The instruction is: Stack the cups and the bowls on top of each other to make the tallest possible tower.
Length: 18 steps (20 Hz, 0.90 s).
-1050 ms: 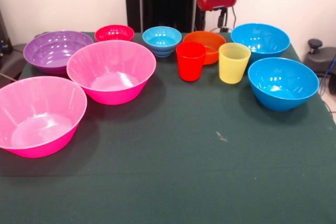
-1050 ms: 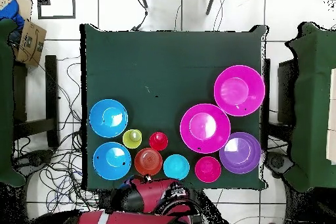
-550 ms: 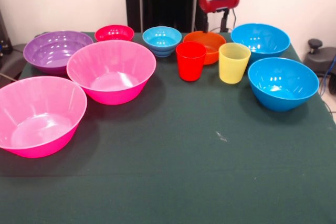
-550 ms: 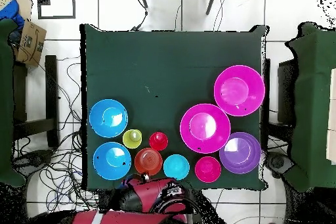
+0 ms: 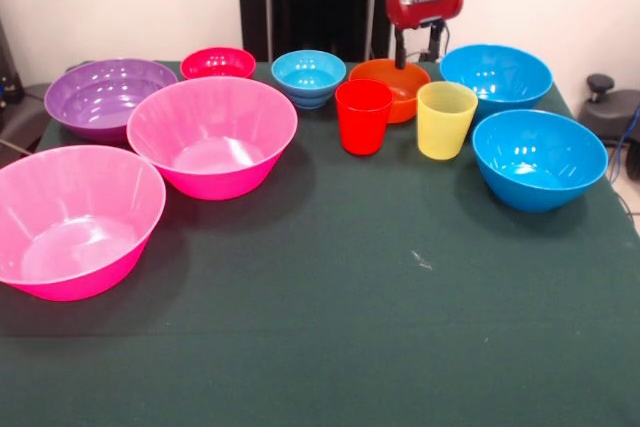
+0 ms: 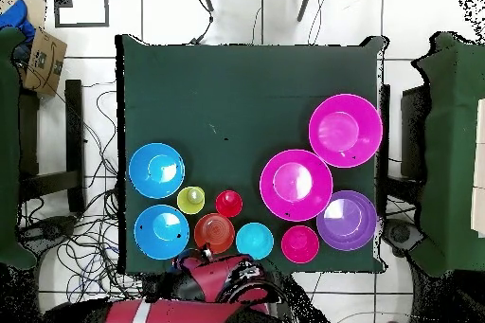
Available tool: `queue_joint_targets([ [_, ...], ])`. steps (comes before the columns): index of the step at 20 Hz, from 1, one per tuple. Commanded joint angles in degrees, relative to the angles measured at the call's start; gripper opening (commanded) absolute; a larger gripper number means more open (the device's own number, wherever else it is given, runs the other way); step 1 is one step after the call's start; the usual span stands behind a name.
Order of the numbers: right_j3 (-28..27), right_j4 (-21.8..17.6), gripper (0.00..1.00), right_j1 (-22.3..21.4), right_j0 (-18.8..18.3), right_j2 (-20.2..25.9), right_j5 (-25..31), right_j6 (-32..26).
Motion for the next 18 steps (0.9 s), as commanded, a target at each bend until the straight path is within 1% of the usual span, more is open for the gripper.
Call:
queue_joint_targets([
  [1, -8.1, -1.2, 1.0, 4.2, 0.8, 4.8, -2.0, 6.6],
  [4, -9.3, -1.2, 1.0, 5.7, 2.1, 2.9, -2.6, 6.2],
  [6, -9.4, -0.9, 1.0, 6.0, 3.3, 1.6, -2.6, 6.2],
  [13, -9.4, -0.2, 1.0, 7.5, 5.5, -1.0, -4.1, 7.1],
  [18, -11.1, 0.1, 1.0, 10.4, 7.2, -3.7, -5.8, 6.8],
])
